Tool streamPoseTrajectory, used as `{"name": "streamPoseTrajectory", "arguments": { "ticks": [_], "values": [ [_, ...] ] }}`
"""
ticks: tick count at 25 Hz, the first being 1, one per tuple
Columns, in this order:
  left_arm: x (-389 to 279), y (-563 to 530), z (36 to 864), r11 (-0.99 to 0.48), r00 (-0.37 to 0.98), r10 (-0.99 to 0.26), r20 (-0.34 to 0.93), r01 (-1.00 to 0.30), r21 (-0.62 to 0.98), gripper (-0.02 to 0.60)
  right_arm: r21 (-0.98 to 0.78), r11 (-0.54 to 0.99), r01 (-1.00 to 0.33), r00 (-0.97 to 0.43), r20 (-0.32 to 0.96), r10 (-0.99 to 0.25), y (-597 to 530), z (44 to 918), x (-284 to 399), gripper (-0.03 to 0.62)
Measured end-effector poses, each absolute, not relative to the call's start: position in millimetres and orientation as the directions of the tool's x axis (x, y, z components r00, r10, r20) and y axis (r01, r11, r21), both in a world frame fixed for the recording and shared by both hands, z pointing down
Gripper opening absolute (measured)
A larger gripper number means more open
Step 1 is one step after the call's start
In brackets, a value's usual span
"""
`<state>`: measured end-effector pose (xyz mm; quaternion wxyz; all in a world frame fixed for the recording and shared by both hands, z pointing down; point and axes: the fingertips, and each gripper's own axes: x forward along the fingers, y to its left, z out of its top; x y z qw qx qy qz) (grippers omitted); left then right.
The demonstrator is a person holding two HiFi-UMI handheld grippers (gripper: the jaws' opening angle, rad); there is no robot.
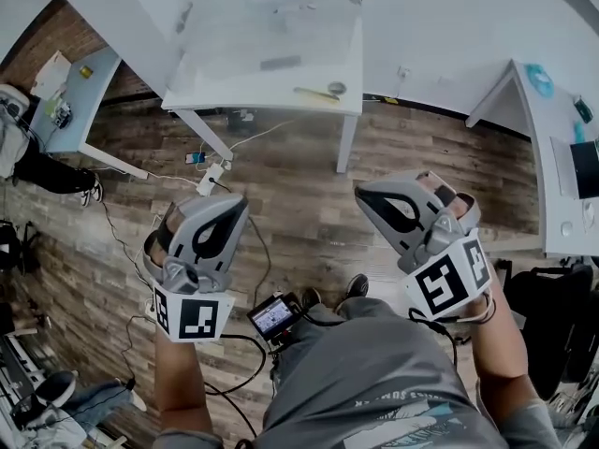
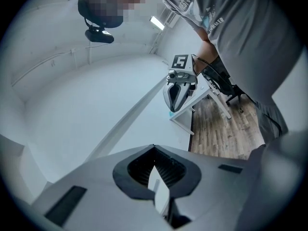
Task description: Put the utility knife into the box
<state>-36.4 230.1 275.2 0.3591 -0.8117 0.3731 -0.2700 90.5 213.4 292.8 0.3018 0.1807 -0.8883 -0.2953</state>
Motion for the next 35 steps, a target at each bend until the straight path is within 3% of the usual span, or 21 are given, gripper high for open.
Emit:
{"name": "streamPoseTrajectory", "arguments": {
  "ticks": [13,35],
  "values": [
    [11,196,271,-0.438,0.527,-0.831,0.178,-0.422,-0.794,0.008,0.626,0.770,-0.125,-0.795,0.401,-0.455,178,292,132,0.009],
    [-54,68,282,-0.503,0.639,-0.753,0.159,-0.402,-0.765,0.008,0.613,0.766,-0.194,-0.712,0.449,-0.540,62,304,68,0.009]
  ]
}}
